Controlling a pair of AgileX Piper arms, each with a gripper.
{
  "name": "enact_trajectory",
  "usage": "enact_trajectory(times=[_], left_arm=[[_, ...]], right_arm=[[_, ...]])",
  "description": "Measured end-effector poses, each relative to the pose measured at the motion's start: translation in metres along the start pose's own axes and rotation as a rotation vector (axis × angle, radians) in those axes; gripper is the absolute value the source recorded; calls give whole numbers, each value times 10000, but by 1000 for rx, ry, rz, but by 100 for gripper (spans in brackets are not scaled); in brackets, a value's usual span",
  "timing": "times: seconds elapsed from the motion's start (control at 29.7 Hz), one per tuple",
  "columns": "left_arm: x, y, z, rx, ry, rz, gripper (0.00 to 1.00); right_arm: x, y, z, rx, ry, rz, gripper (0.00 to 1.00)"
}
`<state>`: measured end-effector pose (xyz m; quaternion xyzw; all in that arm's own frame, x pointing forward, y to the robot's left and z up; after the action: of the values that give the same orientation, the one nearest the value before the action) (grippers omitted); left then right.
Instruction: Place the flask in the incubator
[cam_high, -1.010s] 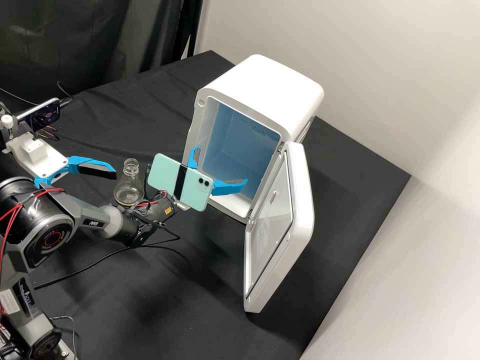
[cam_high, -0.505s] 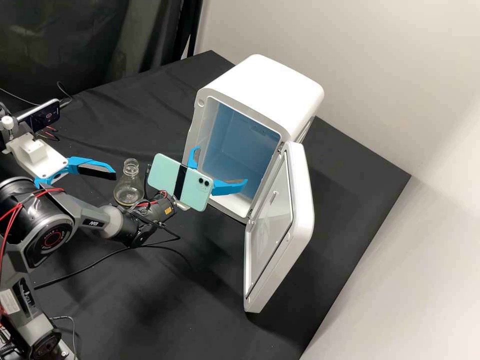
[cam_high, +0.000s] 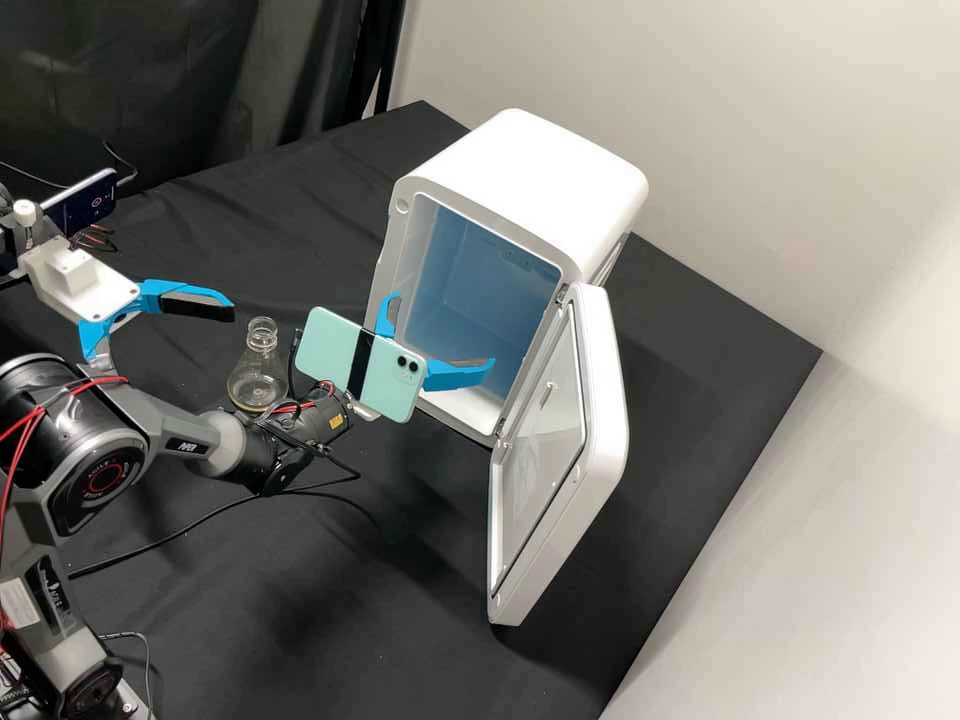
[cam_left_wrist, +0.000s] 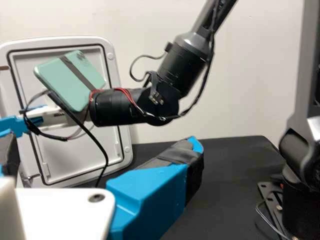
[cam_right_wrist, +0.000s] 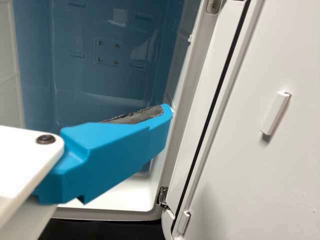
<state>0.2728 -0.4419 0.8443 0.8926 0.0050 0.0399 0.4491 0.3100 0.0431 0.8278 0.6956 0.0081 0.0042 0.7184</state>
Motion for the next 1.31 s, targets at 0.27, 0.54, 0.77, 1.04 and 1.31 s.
enact_trajectory(times=[0.27, 0.54, 0.77, 1.04, 1.31], left_arm=[[-154, -6, -24, 2, 9, -4, 100], [-373, -48, -177, -52, 67, -18, 100], [-587, -138, -178, -92, 106, -41, 100], [-849, -112, -170, -75, 215, -7, 100], [-933, -116, -312, -74, 367, -29, 100]], right_arm=[[0, 0, 0, 0, 0, 0, 100], [0, 0, 0, 0, 0, 0, 100], [0, 0, 0, 0, 0, 0, 100], [0, 0, 0, 0, 0, 0, 100], [0, 0, 0, 0, 0, 0, 100]])
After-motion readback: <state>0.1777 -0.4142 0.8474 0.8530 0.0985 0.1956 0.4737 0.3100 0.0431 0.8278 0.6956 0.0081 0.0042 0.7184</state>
